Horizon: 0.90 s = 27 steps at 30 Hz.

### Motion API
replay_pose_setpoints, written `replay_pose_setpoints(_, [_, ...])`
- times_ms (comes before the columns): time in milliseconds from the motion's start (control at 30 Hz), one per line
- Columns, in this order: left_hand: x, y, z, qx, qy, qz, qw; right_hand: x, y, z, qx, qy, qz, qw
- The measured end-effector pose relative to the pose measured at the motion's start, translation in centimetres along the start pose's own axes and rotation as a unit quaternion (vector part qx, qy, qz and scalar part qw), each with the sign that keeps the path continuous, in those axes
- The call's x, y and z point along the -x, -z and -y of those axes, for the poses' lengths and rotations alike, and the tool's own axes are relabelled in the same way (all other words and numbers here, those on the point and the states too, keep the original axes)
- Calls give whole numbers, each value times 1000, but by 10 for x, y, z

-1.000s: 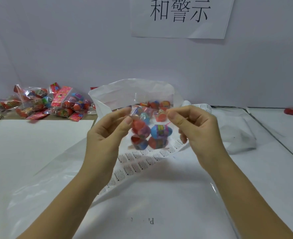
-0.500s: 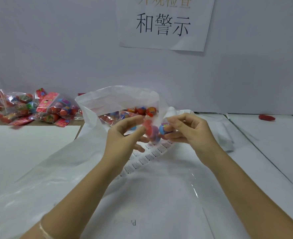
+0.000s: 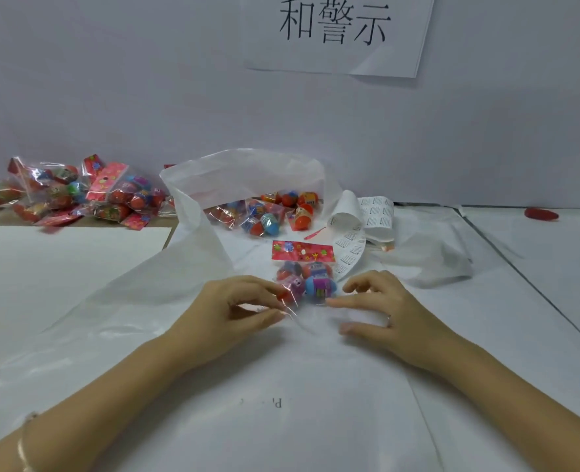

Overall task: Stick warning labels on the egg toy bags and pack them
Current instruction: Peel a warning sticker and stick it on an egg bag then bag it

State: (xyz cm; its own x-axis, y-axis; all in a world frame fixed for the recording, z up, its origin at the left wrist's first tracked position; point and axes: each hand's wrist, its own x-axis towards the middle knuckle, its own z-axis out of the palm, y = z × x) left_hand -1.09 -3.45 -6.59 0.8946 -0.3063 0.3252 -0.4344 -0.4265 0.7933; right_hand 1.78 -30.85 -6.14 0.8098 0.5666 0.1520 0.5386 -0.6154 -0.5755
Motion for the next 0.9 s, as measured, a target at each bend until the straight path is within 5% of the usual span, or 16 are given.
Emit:
replay_pose_setpoints(200, [-3, -6, -3, -2, -16, -40, 999, -2, -5, -2, -18, 49, -94, 994])
replay_pose_setpoints(567, [-16, -16, -8, 163, 225, -112, 954, -18, -8, 1, -283, -139, -99, 944])
replay_pose_setpoints(900, [-22, -18, -13, 148, 273, -107, 945, -21, -11, 4, -231, -200, -140, 942])
